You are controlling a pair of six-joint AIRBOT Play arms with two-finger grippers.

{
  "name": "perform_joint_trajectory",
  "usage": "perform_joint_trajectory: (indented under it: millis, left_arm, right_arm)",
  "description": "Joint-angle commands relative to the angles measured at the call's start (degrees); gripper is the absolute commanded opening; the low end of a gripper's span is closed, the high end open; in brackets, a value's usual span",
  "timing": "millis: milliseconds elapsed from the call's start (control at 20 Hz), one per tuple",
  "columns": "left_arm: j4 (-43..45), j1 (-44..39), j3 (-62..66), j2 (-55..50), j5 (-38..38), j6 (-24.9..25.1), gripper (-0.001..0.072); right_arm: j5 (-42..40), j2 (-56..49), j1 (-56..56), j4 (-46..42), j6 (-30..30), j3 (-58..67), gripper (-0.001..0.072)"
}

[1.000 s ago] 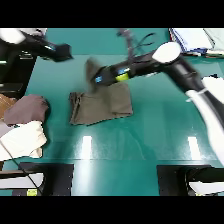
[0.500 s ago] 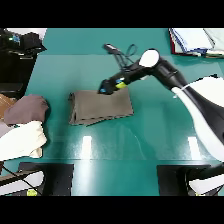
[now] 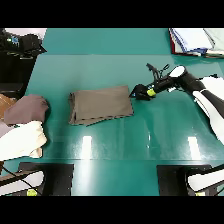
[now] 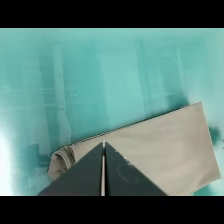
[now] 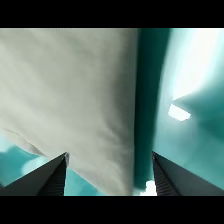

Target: Fold the shirts.

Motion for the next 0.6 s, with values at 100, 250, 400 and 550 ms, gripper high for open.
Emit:
perform_joint_trajectory:
  millis: [100, 250, 400, 550]
  left_arm:
    - [-0.76, 0.02, -0.02, 0.04, -0.33, 0.63, 0.0027]
    - [-3.28, 0.00, -0.02, 0.04, -0.85, 1.38, 0.0027]
    - [-3.48, -2.84, -0.02, 0.04, -0.76, 2.58, 0.0026]
    - [-3.50, -8.26, -0.02, 0.04, -0.17, 2.58, 0.0027]
  right_arm:
    - [0.70, -9.25, 4.87, 6.27, 0.24, 4.63, 0.0594]
    - [0.85, -13.16, 8.72, 7.08, 0.20, 9.68, 0.0251]
    - [-1.75, -12.87, 9.05, 6.95, 0.07, 12.48, 0.0034]
    - [-3.65, -8.72, 3.93, 5.66, 0.11, 14.29, 0.0020]
